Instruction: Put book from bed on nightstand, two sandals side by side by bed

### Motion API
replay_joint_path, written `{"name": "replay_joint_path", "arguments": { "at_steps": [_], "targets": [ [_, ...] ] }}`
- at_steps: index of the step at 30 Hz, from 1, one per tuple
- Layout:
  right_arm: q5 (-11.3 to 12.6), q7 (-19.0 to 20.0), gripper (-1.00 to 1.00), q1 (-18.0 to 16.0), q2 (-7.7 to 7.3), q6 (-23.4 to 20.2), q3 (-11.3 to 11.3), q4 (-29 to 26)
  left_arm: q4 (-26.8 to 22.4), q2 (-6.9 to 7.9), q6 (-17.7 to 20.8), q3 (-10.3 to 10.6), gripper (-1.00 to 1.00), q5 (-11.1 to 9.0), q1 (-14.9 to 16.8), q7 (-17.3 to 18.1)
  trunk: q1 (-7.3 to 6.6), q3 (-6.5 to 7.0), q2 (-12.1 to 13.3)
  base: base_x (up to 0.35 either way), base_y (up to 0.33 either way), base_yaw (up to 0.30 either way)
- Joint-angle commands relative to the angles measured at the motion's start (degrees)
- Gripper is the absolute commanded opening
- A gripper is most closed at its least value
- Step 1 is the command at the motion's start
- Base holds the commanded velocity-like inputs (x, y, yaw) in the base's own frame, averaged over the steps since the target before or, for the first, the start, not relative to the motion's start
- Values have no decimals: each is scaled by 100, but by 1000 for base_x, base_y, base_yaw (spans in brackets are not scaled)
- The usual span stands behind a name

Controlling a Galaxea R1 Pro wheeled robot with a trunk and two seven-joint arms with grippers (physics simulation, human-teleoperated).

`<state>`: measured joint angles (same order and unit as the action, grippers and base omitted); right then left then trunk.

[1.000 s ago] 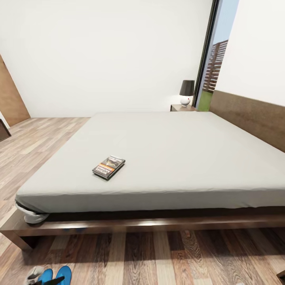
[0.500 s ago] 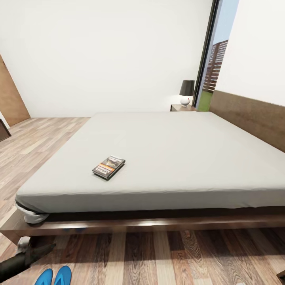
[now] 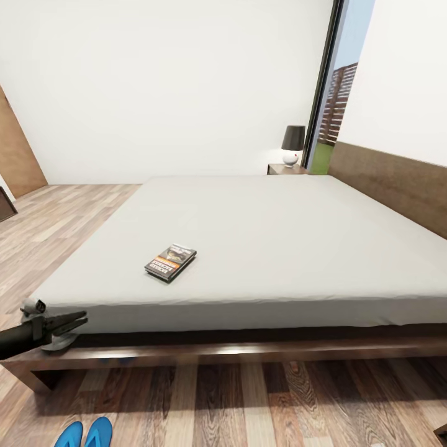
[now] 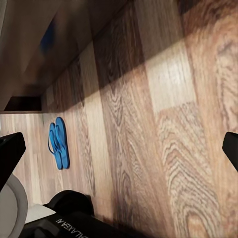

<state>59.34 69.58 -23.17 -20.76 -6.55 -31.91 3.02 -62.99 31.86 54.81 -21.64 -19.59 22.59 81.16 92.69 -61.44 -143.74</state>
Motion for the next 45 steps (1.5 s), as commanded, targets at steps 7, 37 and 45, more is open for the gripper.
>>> {"name": "replay_joint_path", "arguments": {
  "at_steps": [7,37,45],
  "targets": [
    [60,30,100,-5,0,-52,-41,14,-699,0,301,-322,100,-59,15,-58,-1,-6,-2,0,0,0],
    [55,29,100,-7,-33,-49,-48,14,1233,-985,362,-394,100,-177,3462,-2603,-1,-6,-2,0,0,0],
    [45,29,100,-5,-27,-50,-67,14,1861,-1541,338,-391,100,-180,4358,-4068,-1,-6,-2,0,0,0]
  ]
}}
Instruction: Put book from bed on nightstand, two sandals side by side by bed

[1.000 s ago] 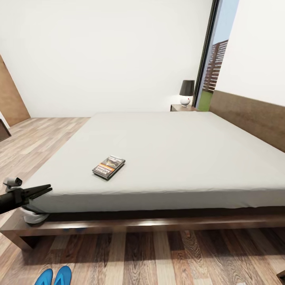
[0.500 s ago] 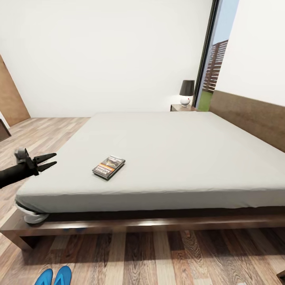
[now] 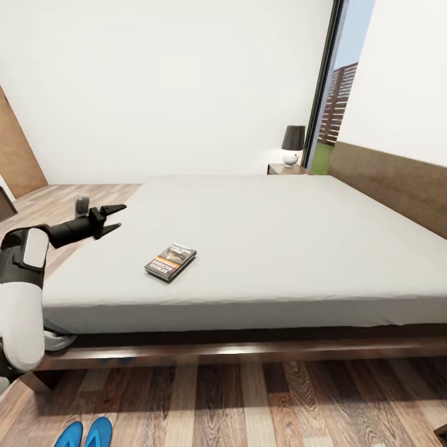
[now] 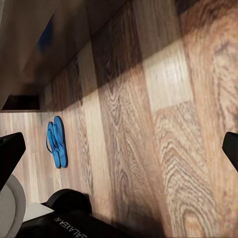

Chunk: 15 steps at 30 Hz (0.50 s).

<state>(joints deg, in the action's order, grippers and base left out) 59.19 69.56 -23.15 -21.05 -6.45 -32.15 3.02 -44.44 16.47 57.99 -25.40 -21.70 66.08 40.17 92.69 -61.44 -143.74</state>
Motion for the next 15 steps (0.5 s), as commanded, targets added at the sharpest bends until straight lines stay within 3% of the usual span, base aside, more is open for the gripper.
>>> {"name": "replay_joint_path", "arguments": {
  "at_steps": [1,8,15],
  "targets": [
    [61,33,100,-8,3,-65,-41,14,105,-57,13,-13,100,34,96,-146,-1,-5,-2,0,0,0],
    [72,38,100,-8,4,-84,-43,16,698,-293,-21,-15,100,32,507,-1280,-1,-5,-2,0,0,0],
    [80,40,100,10,0,-70,-38,17,892,-571,-28,22,100,51,674,-1958,-1,-5,-2,0,0,0]
  ]
}}
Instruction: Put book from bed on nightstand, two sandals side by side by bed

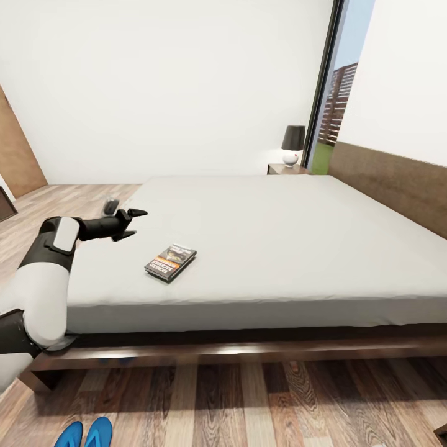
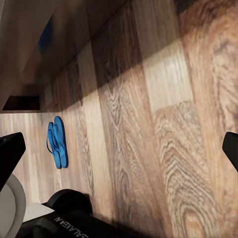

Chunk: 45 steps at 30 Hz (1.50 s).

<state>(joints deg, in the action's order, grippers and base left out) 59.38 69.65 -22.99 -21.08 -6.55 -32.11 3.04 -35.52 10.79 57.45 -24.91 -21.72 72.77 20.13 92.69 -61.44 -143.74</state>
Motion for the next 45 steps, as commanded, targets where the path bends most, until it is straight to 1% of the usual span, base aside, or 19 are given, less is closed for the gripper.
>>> {"name": "replay_joint_path", "arguments": {
  "at_steps": [1,4,6,12,22,32,45],
  "targets": [
    [61,31,100,-5,1,-54,-42,16,10,-46,27,-6,100,54,15,-53,-1,-5,-2,0,0,0],
    [63,31,100,0,0,-24,-37,14,27,-151,30,95,100,58,34,-365,-1,-5,-2,0,0,0],
    [63,30,100,2,-1,4,-35,13,35,-192,35,176,100,55,41,-549,-1,-5,-2,0,0,0],
    [57,31,100,4,-9,54,-31,12,45,-227,47,318,100,39,51,-838,-1,-5,-2,0,0,0],
    [53,31,100,5,-11,71,-49,12,-17,-262,51,354,100,23,53,-899,-1,-5,-2,0,0,0],
    [40,31,100,5,1,100,-71,12,-8,-262,39,364,100,31,53,-906,-1,-5,-2,0,-5,0],
    [38,12,100,13,0,135,-62,14,-15,-275,40,364,100,27,53,-905,-1,-5,-2,19,-109,0]
  ]
}}
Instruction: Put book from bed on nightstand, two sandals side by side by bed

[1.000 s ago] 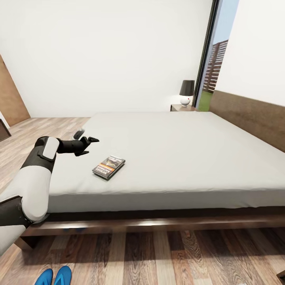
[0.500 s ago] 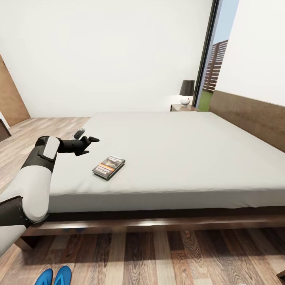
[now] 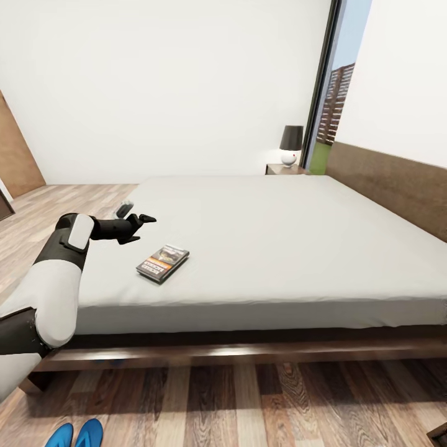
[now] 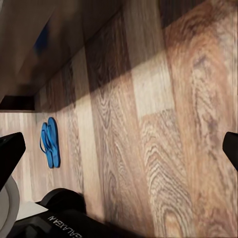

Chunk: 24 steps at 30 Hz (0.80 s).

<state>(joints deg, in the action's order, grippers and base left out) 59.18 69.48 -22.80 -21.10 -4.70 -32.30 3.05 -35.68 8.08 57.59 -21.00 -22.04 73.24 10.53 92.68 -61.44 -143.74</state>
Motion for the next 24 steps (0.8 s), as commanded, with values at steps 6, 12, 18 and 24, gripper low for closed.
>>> {"name": "replay_joint_path", "arguments": {
  "at_steps": [6,12,18,24],
  "targets": [
    [58,-65,100,-5,1,-49,-46,12,-1,-7,28,-27,100,60,6,54,0,-5,-2,108,-135,0],
    [58,-190,100,-5,1,-48,-47,14,3,3,31,-31,100,66,6,54,0,-5,-2,124,-132,0],
    [58,-259,100,-2,1,-48,-48,14,7,13,32,-35,100,68,5,54,0,-5,-2,128,-110,0],
    [58,-279,100,8,1,-48,-48,15,8,17,33,-35,100,69,3,54,0,-5,-2,129,-37,0]
  ]
}}
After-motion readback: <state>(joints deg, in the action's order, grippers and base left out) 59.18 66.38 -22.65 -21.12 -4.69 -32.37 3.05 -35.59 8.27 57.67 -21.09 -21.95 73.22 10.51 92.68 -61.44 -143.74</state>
